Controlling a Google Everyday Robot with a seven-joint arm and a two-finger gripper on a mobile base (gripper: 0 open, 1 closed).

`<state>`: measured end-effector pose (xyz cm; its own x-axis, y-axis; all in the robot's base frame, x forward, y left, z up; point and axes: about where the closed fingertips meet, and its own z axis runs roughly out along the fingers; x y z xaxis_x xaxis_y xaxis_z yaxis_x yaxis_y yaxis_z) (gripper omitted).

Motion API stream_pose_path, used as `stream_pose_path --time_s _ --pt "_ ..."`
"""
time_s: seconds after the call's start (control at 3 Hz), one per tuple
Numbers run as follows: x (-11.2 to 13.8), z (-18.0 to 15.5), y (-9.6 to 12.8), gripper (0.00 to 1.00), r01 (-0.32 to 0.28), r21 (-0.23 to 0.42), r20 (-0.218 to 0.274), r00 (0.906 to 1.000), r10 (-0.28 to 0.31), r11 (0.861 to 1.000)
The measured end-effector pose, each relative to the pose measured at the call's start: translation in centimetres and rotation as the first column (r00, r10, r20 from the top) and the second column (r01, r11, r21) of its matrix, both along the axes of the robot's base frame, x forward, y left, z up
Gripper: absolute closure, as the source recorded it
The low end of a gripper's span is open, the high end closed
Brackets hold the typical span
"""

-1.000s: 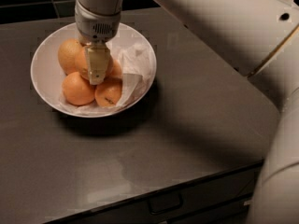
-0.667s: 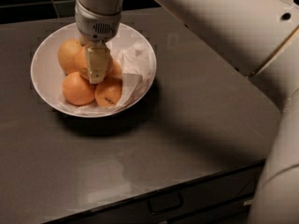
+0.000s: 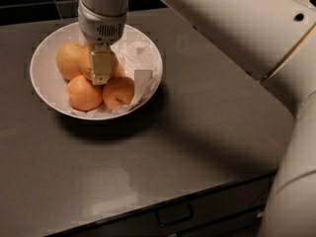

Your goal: Pick orange from white bowl

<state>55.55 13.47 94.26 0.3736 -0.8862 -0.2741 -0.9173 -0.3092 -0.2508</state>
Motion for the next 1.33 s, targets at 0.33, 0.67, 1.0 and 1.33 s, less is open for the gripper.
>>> stream_pose_path --time_s 0.33,0.67,1.0,1.33 --pt "0.02 -0.14 0.24 0.30 -0.006 -0.002 -0.005 1.0000 0.006 1.000" --pt "0.02 -0.21 0.31 0.33 -0.008 -0.002 -0.008 0.9999 0.008 1.000" --pt "0.02 -0.21 0.31 0.52 -0.008 -0.002 -0.008 0.9999 0.008 1.000" --pt "0.02 -0.21 0.31 0.75 -0.008 -0.002 -0.008 0.9999 0.008 1.000"
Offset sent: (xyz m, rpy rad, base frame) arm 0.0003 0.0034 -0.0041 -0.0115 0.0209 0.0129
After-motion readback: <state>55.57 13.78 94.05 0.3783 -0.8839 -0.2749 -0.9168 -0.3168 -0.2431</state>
